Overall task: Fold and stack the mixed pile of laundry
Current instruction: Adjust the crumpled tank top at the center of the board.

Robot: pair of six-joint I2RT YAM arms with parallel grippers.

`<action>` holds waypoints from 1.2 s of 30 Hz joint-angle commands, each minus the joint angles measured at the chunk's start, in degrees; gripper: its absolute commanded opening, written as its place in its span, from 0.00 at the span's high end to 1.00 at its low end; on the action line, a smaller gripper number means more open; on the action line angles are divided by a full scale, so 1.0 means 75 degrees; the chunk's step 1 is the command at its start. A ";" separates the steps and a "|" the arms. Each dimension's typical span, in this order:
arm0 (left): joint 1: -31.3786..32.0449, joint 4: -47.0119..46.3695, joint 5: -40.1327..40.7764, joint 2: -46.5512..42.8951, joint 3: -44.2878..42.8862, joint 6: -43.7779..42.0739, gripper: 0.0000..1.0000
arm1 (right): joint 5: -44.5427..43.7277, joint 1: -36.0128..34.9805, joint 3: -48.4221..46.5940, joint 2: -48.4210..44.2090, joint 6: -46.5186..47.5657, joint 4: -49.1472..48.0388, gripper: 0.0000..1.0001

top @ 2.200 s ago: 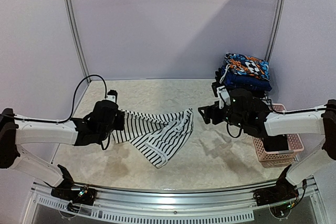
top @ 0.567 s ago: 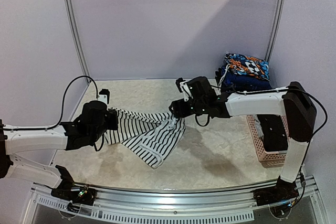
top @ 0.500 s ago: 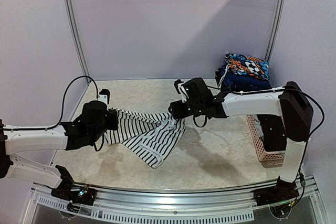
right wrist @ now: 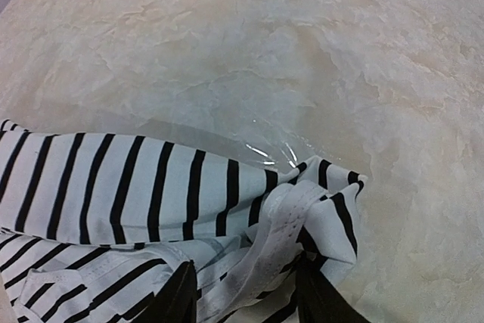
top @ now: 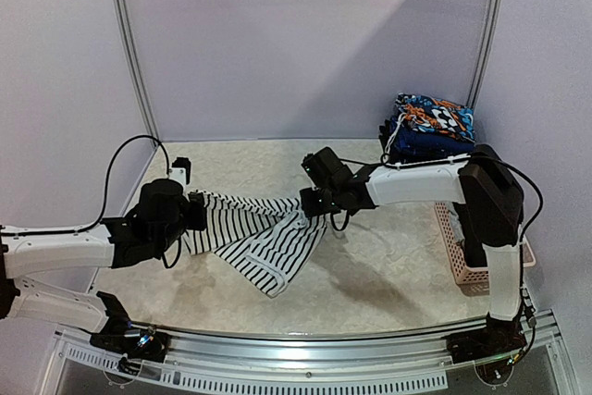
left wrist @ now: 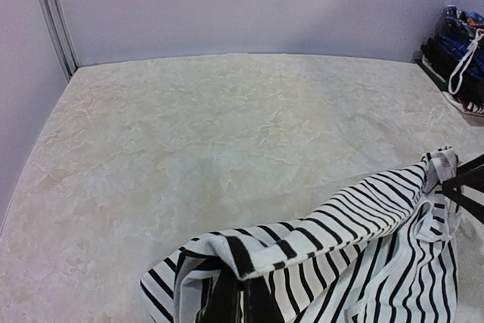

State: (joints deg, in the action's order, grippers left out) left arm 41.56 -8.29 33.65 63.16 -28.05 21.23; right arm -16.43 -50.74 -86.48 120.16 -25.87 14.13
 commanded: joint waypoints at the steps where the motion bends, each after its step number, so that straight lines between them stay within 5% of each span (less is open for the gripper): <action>1: -0.0104 -0.0146 0.0039 -0.0226 0.0217 0.0070 1.00 | -0.0305 -0.0064 -0.0165 0.0284 -0.0241 0.0373 0.60; 7: -0.0104 -0.0132 0.0053 -0.0267 0.0218 0.0053 1.00 | -0.0697 -0.0065 0.0169 0.0115 -0.0289 0.0376 1.00; 26: -0.0104 0.0724 0.0393 -0.1649 0.0361 0.0122 1.00 | -0.0556 0.0156 0.3739 -0.3444 0.0300 0.0321 1.00; 36: -0.0104 0.0529 0.0446 -0.1350 0.0378 0.0077 1.00 | -0.0350 0.0473 0.4367 -0.3712 0.0206 0.0433 0.92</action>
State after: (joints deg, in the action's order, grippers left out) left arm 41.56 -4.01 36.03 51.59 -26.17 21.67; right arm -20.14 -48.01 -54.06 92.60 -24.10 16.71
